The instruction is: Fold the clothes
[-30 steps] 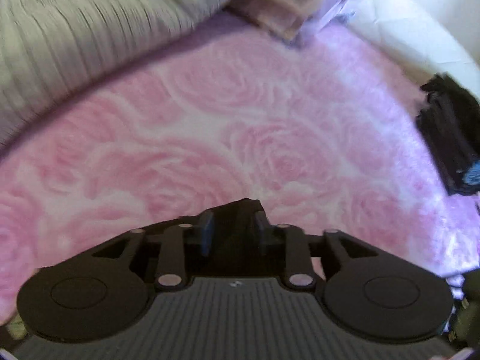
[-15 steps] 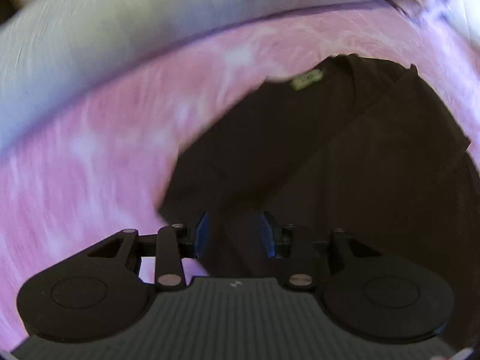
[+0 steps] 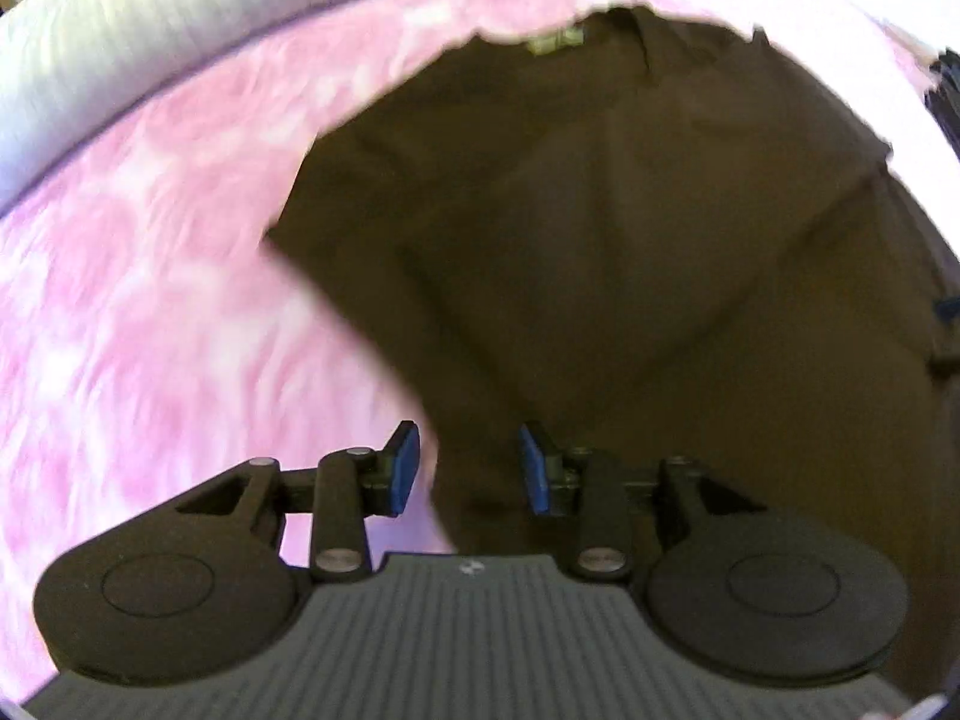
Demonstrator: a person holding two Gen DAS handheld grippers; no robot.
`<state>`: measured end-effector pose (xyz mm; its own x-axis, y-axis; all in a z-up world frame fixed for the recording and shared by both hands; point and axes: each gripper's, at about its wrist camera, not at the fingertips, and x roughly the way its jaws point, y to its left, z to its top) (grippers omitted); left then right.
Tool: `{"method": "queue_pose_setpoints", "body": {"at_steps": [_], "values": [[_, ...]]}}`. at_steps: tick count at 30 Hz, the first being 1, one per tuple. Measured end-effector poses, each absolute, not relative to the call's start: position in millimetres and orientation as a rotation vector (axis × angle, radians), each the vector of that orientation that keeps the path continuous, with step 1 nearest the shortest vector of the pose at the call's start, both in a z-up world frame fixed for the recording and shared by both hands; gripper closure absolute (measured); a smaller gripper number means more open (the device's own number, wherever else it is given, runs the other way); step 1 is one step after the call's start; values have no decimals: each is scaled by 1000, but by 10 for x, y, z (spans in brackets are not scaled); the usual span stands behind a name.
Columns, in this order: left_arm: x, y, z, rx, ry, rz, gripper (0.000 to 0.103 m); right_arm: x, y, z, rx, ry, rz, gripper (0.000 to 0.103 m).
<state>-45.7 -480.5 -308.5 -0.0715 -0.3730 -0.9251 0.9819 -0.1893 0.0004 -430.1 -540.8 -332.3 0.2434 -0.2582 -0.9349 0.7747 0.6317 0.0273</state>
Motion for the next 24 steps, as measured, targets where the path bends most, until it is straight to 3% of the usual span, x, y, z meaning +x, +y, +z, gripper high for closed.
{"method": "queue_pose_setpoints", "body": {"at_steps": [4,11,15,21,24], "values": [[-390,-4086,-3142,1073,902,-1472,72,-4560,-5084,-3286,623,1193,-812,30],[-821,-2773,-2934,1056,860,-1416,71,-5177,-4481,-3246,657,1265,-806,29],[-1642,-2086,-2785,1148,634,-1562,64,-5489,-4180,-3236,565,1283,-716,29],[-2949,-1335,-3021,1456,282,-1740,62,-5803,-3823,-3259,383,1258,-561,29],[-3164,-1271,-3151,1518,250,-1675,64,-5906,-3741,-3255,343,1243,-533,29]]}}
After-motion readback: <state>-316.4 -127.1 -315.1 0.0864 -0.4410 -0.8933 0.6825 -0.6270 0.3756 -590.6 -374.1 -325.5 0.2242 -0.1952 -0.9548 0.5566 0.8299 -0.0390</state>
